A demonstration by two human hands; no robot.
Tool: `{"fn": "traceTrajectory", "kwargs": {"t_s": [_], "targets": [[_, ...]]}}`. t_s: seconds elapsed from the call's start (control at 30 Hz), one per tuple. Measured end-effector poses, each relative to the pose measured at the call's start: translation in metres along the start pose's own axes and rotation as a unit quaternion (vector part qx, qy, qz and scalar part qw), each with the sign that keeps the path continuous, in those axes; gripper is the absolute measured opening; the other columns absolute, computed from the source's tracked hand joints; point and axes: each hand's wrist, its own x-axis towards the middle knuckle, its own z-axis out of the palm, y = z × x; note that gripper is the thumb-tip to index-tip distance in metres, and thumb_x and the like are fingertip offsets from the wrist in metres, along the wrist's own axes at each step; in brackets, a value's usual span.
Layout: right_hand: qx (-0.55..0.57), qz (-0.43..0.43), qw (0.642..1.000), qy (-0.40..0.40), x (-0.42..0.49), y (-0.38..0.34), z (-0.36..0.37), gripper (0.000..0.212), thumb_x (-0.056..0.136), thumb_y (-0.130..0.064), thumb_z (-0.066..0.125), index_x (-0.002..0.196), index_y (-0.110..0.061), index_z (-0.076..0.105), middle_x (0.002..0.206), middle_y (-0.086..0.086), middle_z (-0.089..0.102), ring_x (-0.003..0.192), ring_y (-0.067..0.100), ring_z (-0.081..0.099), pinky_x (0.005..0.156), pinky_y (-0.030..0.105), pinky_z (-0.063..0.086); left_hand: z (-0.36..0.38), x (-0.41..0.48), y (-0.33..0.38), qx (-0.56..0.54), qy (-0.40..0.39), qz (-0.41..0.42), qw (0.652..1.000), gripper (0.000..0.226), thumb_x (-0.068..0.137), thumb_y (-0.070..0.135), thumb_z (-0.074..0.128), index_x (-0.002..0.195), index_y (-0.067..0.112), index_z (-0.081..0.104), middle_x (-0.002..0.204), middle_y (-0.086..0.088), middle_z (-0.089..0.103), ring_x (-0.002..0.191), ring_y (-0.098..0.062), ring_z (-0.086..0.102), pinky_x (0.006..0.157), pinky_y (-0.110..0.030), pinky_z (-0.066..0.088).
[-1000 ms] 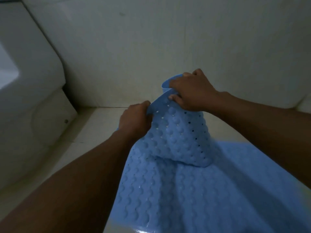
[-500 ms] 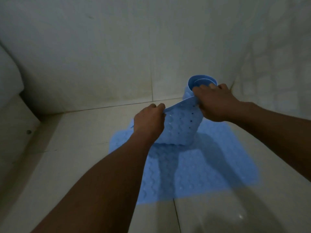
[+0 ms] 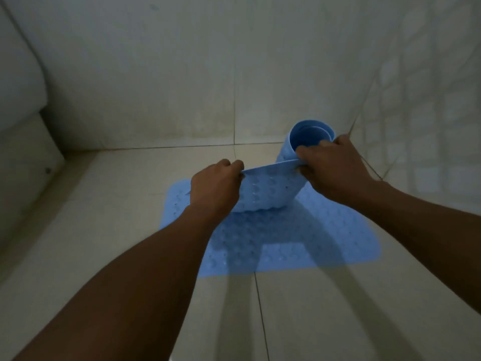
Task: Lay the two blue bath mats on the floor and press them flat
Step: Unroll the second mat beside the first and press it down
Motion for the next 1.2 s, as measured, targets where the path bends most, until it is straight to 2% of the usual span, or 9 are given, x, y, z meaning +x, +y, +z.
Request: {"fn": "traceTrajectory", "kwargs": {"t_s": [0.2,0.3,0.4,0.5,0.67,0.8,0.9,1.03,1.2], "targets": [[0.046,-0.046,0.998,-0.006,-0.018,-0.009,-0.038,0.015,0.097,-0.03,0.056,0.104,-0.018,0.062,0.093,0.006,0.074,0.085,0.033,0.065,0.087,0.042,0.034,-0.055,-0.034,0.0,0.046,-0.052,-0.008,0.998,0.018,0.1,0.036,0.051,0.103,0.023,0.064,0.096,-0.006,0.066,0.088,-0.033,0.063,0.066,-0.037,0.042],[0.042,-0.063,0.995,-0.065,-0.011,-0.011,-0.073,0.018,0.1,-0.036,0.05,0.104,-0.02,0.056,0.103,0.007,0.07,0.093,0.033,0.063,0.09,0.04,0.032,-0.097,-0.031,0.002,0.012,-0.078,-0.033,0.996,0.02,0.095,0.042,0.063,0.102,0.025,0.069,0.101,-0.01,0.07,0.096,-0.036,0.064,0.071,-0.034,0.039],[0.057,-0.055,0.985,-0.153,-0.007,-0.017,-0.099,0.031,0.099,-0.043,0.05,0.117,-0.018,0.056,0.121,0.009,0.065,0.112,0.032,0.059,0.098,0.041,0.037,-0.131,-0.024,0.008,-0.013,-0.177,-0.071,0.982,0.035,0.087,0.044,0.077,0.11,0.018,0.075,0.099,-0.009,0.071,0.092,-0.029,0.066,0.075,-0.03,0.041],[0.082,-0.058,0.964,-0.244,-0.008,-0.025,-0.106,0.046,0.095,-0.05,0.057,0.126,-0.015,0.06,0.133,0.009,0.06,0.12,0.031,0.055,0.097,0.04,0.045,-0.143,-0.028,0.015,-0.036,-0.31,-0.113,0.943,0.035,0.079,0.047,0.083,0.097,0.019,0.078,0.084,-0.001,0.072,0.074,-0.016,0.069,0.071,-0.03,0.053],[0.088,-0.058,0.922,-0.371,-0.05,-0.057,-0.056,0.062,0.09,-0.058,0.06,0.134,-0.014,0.055,0.144,0.011,0.052,0.128,0.032,0.052,0.104,0.041,0.045,-0.09,-0.069,0.02,0.012,-0.436,-0.113,0.893,0.046,0.074,0.053,0.084,0.103,0.017,0.08,0.098,-0.001,0.075,0.095,-0.022,0.072,0.092,-0.04,0.058],[0.083,-0.004,0.924,-0.374,-0.094,-0.089,-0.001,0.055,0.091,-0.055,0.06,0.13,-0.018,0.053,0.135,0.011,0.056,0.121,0.031,0.058,0.101,0.041,0.043,-0.025,-0.12,0.019,-0.005,-0.422,-0.132,0.897,0.041,0.08,0.045,0.083,0.108,0.015,0.076,0.107,-0.01,0.074,0.102,-0.027,0.07,0.084,-0.034,0.055],[0.097,0.025,0.929,-0.356,-0.114,-0.106,0.034,0.048,0.093,-0.055,0.057,0.123,-0.017,0.055,0.128,0.009,0.059,0.119,0.029,0.058,0.104,0.043,0.036,0.015,-0.155,0.017,0.042,-0.384,-0.147,0.91,0.044,0.084,0.048,0.074,0.12,0.023,0.067,0.121,-0.009,0.064,0.111,-0.031,0.065,0.089,-0.039,0.051],[0.127,0.057,0.946,-0.294,-0.136,-0.116,0.078,0.055,0.093,-0.056,0.055,0.133,-0.019,0.048,0.133,0.008,0.054,0.126,0.03,0.048,0.103,0.045,0.037,0.046,-0.172,0.012,0.08,-0.363,-0.135,0.919,0.04,0.092,0.045,0.064,0.126,0.024,0.059,0.127,-0.008,0.061,0.118,-0.031,0.06,0.095,-0.042,0.044],[0.249,0.207,0.906,-0.274,-0.169,-0.114,0.108,0.069,0.091,-0.054,0.059,0.147,-0.023,0.034,0.148,0.01,0.038,0.138,0.033,0.034,0.108,0.047,0.037,0.075,-0.194,0.01,0.1,-0.309,-0.127,0.937,0.065,0.096,0.04,0.058,0.152,0.024,0.028,0.156,-0.011,0.03,0.143,-0.035,0.032,0.113,-0.048,0.03]]}}
